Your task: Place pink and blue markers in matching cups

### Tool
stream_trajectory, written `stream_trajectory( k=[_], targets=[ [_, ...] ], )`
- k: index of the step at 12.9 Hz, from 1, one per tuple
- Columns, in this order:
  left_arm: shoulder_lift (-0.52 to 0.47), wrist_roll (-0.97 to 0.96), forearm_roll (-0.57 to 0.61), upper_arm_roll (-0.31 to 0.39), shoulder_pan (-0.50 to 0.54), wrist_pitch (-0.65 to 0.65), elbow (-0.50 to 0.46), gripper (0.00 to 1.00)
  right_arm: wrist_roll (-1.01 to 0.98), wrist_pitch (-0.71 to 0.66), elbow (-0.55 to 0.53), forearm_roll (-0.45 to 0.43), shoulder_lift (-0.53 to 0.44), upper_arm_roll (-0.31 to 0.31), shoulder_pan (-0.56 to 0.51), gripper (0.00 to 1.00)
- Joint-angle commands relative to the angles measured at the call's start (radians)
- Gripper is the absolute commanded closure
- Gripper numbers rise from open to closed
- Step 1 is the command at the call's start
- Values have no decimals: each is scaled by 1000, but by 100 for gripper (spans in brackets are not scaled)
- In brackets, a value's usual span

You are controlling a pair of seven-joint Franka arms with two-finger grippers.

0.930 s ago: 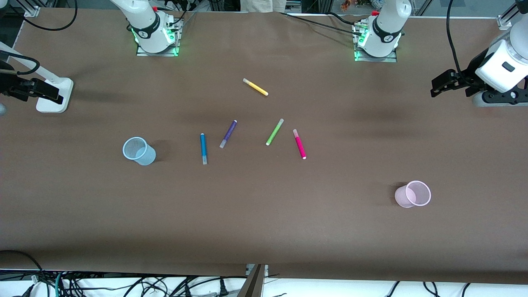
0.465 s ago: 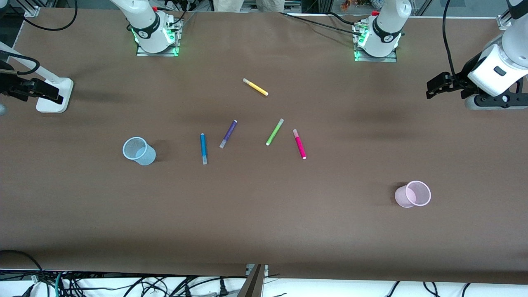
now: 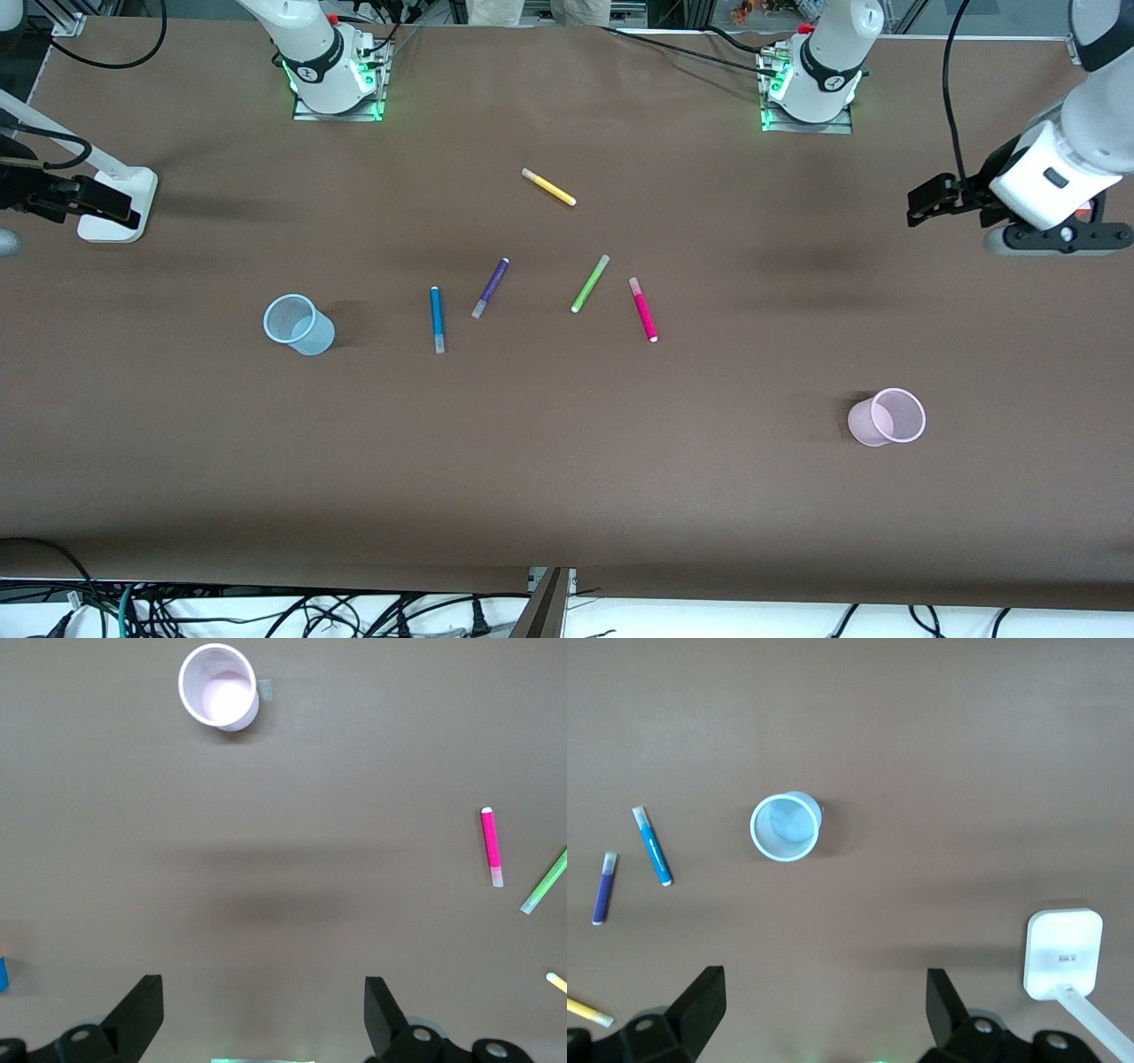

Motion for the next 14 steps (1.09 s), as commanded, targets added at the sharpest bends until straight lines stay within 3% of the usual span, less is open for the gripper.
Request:
stream_trajectory(
  k=[1, 5, 9, 14],
  targets=[
    [88, 1, -8, -51, -38, 49, 31, 0, 13, 19, 22, 19, 50, 7, 3, 0],
    [212, -119, -45, -99, -74, 203, 32, 0, 12, 78, 22, 19, 183, 16, 44, 0],
    [395, -346, -97, -100, -240, 423, 29, 0, 24, 187, 22, 24, 281, 17, 134, 0],
    [559, -458, -100, -105, -368, 464, 9, 0, 96, 397, 22, 33, 441, 17, 265, 0]
  ],
)
